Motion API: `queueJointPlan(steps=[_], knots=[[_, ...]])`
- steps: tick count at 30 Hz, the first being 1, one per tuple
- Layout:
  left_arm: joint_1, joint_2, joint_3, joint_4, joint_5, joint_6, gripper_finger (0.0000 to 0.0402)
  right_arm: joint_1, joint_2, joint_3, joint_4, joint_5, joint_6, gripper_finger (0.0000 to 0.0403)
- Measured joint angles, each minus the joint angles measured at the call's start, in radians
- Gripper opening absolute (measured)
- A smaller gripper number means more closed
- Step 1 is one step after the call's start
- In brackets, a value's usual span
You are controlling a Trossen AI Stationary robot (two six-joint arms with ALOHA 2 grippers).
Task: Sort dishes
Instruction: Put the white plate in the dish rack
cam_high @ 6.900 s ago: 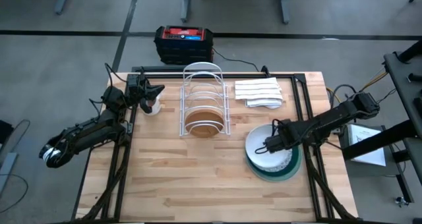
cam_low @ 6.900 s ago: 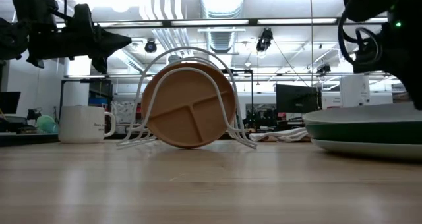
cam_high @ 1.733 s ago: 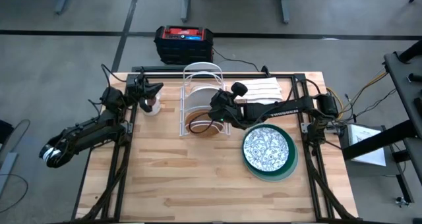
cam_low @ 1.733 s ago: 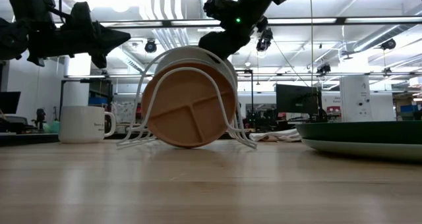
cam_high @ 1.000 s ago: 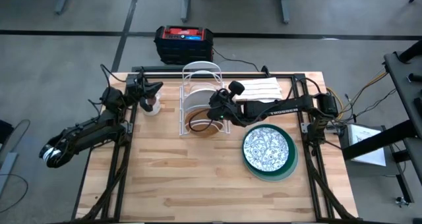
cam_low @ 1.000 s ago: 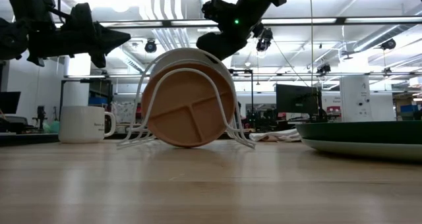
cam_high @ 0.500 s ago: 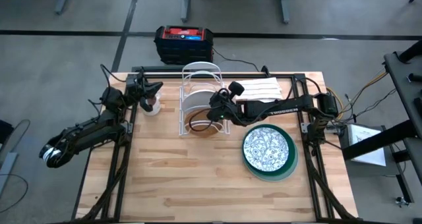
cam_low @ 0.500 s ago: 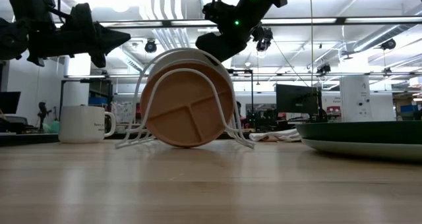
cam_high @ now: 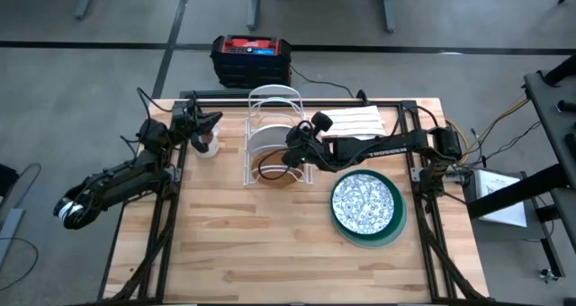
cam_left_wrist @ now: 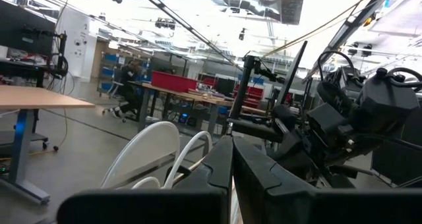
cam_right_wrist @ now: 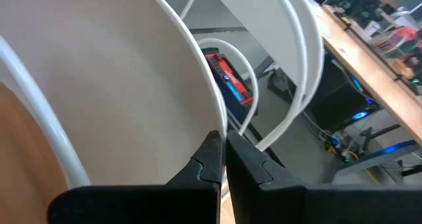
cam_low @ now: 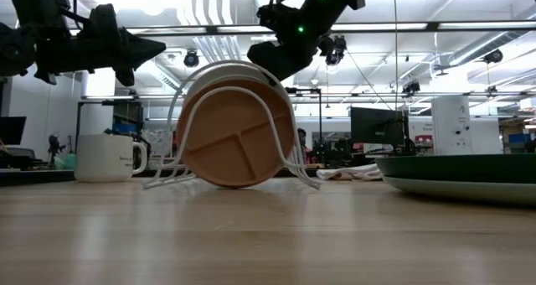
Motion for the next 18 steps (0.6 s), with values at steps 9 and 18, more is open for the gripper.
queueJointPlan(steps=[9,18], knots=[[0.000,0.000,0.000,0.000,0.000,0.000,0.0000,-0.003,0.000,0.000,-0.038,-0.039,0.054,0.0000],[0.000,0.000,0.000,0.000,0.000,0.004,0.0000,-0.004,0.000,-0.002,-0.074,-0.060,0.077,0.0000]])
